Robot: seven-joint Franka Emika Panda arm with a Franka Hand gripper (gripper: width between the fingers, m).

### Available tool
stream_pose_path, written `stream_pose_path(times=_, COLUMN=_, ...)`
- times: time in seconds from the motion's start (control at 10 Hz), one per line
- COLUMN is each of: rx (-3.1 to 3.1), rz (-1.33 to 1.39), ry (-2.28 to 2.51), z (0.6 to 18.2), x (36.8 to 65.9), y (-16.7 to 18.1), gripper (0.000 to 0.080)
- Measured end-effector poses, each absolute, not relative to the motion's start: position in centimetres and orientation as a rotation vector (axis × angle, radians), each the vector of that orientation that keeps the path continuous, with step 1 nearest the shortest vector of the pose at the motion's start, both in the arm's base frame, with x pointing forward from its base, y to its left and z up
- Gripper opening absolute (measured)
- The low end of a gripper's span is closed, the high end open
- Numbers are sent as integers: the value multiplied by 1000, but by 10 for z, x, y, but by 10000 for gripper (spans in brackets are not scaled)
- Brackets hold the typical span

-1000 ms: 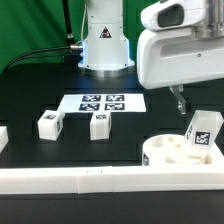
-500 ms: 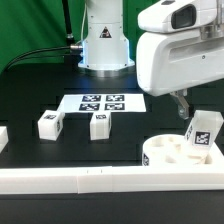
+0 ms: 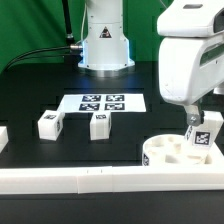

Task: Assemble stool

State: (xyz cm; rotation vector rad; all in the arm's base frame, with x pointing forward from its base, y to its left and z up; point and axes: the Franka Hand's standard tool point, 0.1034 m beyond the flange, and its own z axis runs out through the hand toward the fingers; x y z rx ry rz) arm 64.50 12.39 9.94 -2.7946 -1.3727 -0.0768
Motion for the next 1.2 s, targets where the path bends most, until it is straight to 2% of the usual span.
stream_pose_path(times=0.3, rx=-2666, rz=-70, ry=-1646, z=98, x=646, y=118, gripper=648)
stream_pose_path(times=0.5, rx=-2536, rz=-52, ry=-1909, z=88, x=646, y=115, gripper=648)
stream_pose_path(times=1.0, rx=-2547, rz=-38, ry=-1893, z=80, x=644, y=109, gripper=639)
stream_pose_path(times=1.2, rx=-2547, rz=-30, ry=-1888, z=79, x=643, y=108, gripper=337)
